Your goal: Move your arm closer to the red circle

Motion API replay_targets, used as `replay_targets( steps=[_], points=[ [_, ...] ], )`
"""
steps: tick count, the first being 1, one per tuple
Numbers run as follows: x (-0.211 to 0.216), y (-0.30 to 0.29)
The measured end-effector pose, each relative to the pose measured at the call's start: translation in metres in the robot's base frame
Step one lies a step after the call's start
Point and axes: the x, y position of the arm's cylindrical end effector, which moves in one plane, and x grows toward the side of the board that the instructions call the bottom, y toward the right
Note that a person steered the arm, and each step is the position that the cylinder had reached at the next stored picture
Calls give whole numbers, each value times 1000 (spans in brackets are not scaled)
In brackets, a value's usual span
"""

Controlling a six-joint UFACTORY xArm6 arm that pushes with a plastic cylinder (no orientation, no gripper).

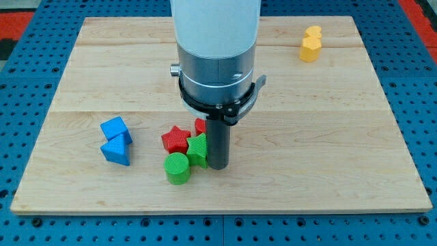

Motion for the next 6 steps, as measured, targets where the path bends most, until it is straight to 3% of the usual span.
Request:
replay_targets(
  steps=[3, 4, 6],
  points=[
    [-22, 54],
    [-64, 72],
    [-120, 54]
  ],
)
